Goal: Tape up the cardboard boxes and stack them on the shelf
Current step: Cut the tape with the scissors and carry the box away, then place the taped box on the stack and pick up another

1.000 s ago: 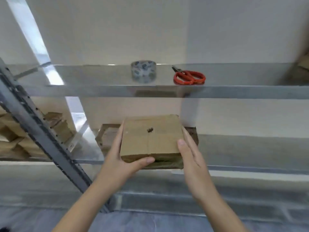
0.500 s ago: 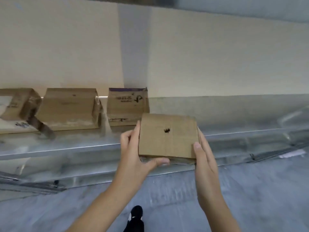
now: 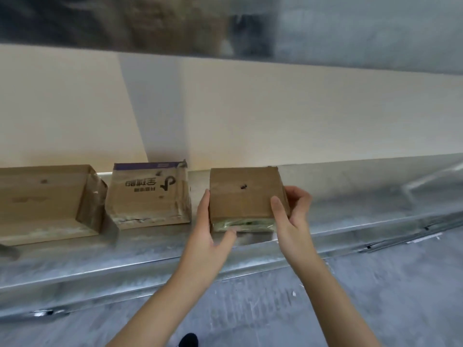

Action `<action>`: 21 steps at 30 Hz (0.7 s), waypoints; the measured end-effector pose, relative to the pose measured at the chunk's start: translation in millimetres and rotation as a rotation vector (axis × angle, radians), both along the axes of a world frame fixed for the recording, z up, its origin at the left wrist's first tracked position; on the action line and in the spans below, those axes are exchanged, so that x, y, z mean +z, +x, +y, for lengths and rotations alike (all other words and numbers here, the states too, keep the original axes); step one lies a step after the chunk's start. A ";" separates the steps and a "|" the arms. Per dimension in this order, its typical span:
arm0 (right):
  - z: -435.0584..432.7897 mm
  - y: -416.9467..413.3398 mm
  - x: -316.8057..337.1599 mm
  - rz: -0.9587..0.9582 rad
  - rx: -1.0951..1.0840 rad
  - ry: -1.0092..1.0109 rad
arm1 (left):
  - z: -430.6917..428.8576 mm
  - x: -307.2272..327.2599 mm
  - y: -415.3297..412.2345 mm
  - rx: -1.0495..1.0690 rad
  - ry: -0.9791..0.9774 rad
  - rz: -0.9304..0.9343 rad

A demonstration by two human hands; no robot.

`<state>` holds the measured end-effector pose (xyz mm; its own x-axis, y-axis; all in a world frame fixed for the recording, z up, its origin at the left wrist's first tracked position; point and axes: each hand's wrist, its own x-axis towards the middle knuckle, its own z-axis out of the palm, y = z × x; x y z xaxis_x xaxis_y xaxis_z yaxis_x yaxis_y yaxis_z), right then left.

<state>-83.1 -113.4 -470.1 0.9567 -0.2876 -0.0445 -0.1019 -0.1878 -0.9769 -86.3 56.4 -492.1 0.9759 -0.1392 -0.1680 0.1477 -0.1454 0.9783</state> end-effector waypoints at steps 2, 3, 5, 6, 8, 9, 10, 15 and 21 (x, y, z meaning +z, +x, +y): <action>-4.5 8.3 -5.9 -0.011 0.032 -0.018 | -0.6 -0.7 7.2 0.005 0.011 -0.005; -6.6 10.3 -8.7 -0.010 0.051 -0.025 | -1.1 1.2 9.0 0.006 0.028 -0.011; -10.4 10.1 -12.4 0.007 0.075 -0.054 | -2.7 6.5 8.9 0.025 0.071 -0.037; -13.0 8.5 -12.9 0.004 0.070 -0.088 | -4.8 11.5 5.9 0.047 0.105 -0.057; -19.1 2.2 -9.3 -0.041 0.062 -0.146 | -13.0 25.0 -7.4 0.111 0.194 -0.112; -22.6 -2.3 -4.7 -0.074 0.073 -0.157 | -19.2 32.0 -17.2 0.131 0.223 -0.145; -26.4 -8.0 0.5 -0.111 0.099 -0.171 | -26.9 39.4 -28.8 0.140 0.243 -0.183; -58.7 -56.7 51.5 -0.297 0.271 -0.312 | -101.4 89.7 -90.8 0.145 0.226 -0.378; -128.3 -106.9 157.2 -0.504 0.298 -0.463 | -188.6 179.3 -127.5 0.121 0.247 -0.717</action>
